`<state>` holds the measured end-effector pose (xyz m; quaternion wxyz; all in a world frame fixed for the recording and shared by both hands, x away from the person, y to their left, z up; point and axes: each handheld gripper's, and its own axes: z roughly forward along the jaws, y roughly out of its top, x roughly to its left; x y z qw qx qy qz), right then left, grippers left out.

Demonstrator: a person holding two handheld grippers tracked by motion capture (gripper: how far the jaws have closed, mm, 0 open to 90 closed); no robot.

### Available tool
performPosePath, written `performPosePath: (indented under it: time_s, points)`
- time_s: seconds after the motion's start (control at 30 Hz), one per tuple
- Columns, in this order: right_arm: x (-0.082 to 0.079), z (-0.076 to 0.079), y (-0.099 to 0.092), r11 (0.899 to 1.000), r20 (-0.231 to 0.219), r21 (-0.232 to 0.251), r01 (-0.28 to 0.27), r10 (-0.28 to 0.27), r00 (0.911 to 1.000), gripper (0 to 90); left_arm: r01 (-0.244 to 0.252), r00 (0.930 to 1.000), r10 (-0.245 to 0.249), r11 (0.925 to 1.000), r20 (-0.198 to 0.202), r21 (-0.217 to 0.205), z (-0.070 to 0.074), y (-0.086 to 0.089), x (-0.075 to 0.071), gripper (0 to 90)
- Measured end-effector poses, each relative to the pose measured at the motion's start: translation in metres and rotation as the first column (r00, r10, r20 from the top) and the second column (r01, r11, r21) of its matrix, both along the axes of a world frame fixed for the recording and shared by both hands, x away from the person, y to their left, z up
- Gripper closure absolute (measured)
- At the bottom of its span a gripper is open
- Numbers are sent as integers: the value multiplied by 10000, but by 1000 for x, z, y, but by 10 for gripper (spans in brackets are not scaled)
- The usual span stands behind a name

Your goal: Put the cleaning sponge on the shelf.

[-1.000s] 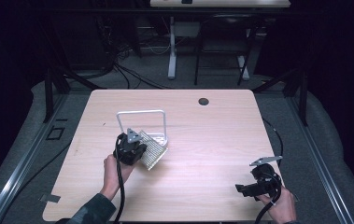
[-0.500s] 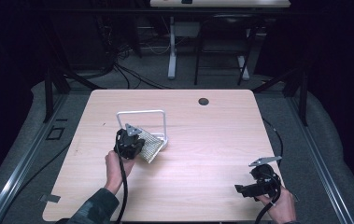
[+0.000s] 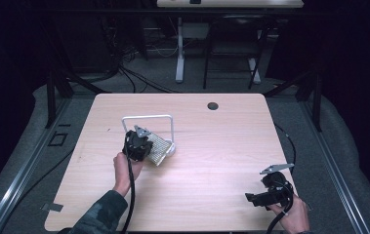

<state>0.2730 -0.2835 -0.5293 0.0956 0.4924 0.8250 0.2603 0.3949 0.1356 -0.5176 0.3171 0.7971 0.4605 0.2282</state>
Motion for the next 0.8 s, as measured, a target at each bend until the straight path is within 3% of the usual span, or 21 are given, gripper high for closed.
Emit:
performPosePath:
  time_s: [0.8]
  points:
    - [-5,1,-2,10000,62,-56,48,-47,10000,129,387,9990,-373,9977,-252,561,-18,-7,19,896]
